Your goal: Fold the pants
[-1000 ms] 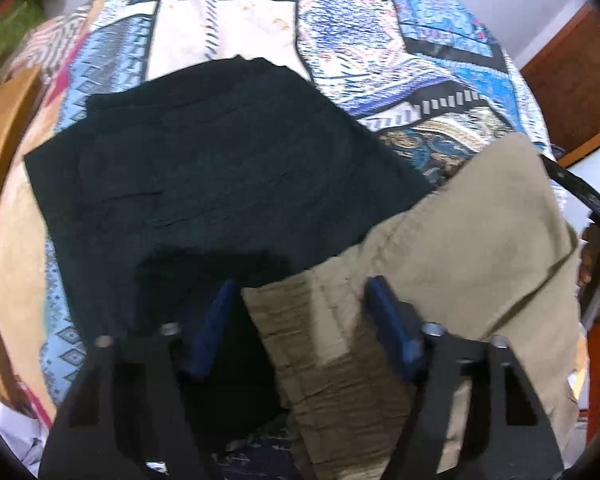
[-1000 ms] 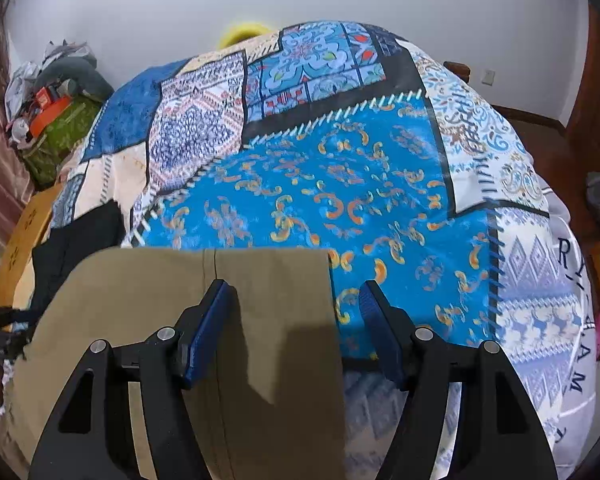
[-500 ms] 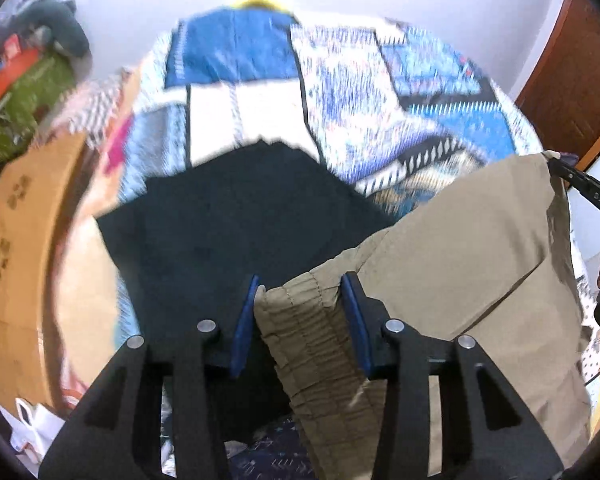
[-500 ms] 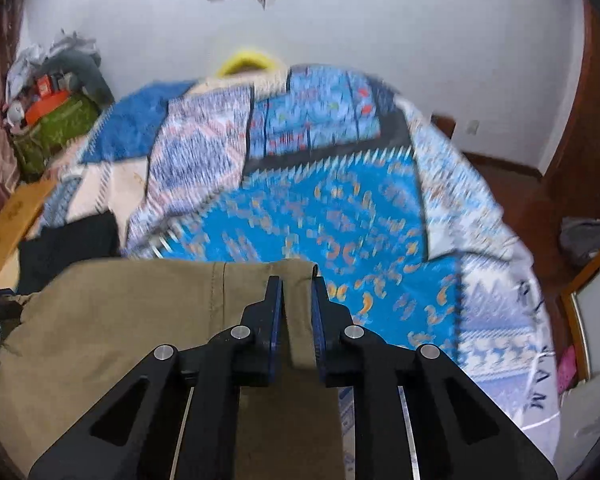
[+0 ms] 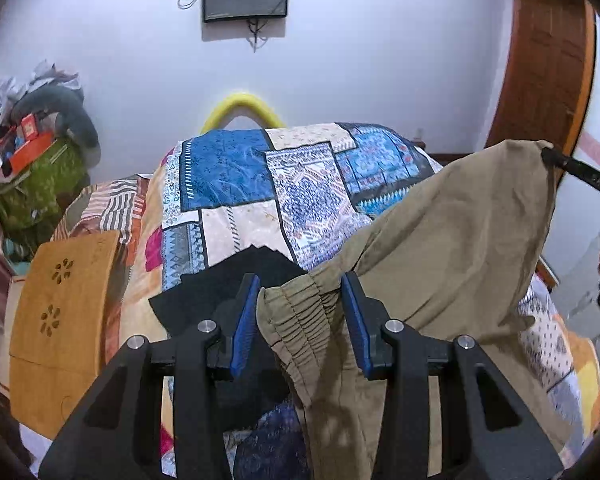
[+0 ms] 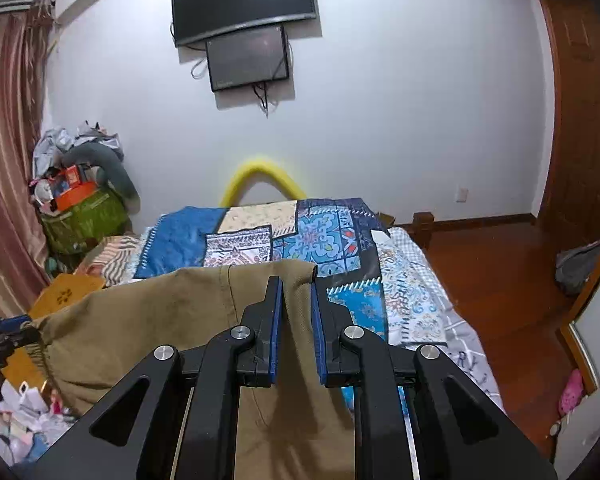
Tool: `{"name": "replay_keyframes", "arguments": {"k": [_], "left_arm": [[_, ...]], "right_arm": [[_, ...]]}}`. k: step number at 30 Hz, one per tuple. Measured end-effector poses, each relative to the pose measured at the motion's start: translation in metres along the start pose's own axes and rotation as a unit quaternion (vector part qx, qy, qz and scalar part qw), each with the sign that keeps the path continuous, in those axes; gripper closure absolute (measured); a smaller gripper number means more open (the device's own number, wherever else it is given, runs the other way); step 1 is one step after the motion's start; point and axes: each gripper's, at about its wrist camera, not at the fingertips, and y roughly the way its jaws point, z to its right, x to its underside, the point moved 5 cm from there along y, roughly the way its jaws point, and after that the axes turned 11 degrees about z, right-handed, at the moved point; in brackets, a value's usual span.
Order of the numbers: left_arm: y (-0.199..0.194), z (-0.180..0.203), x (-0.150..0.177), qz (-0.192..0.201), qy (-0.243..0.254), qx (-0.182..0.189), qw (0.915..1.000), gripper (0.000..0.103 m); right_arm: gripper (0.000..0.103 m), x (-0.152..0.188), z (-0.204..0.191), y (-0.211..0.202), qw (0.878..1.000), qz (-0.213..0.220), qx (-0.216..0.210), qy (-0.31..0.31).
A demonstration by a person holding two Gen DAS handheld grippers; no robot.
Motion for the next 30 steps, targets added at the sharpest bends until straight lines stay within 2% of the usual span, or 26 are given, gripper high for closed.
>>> {"name": "replay_keyframes", "arguments": {"k": [6, 16, 24, 30], "left_arm": [[-0.032, 0.009, 0.034, -0.005, -0.004, 0.017, 0.9998, 0.062], [-0.072, 0.023, 0.094, -0.024, 0.023, 0.023, 0.9992, 0.062], [-0.093, 0.032, 0.139, -0.045, 0.039, 0.03, 0.9978, 0.062], [-0.102, 0.033, 0.168, -0.076, 0.045, 0.039, 0.9953, 0.062]], "right_arm": [[0.091, 0.033, 0.001, -0.045, 1.0, -0.018, -0.001, -0.01], [0.091, 0.086, -0.01, -0.119, 0.999, -0.037, -0.013, 0.01], [0.091, 0.144, -0.016, -0.15, 0.995, -0.091, -0.008, 0.031], [0.091, 0.185, -0.018, -0.164, 0.991, -0.126, 0.001, 0.049]]}}
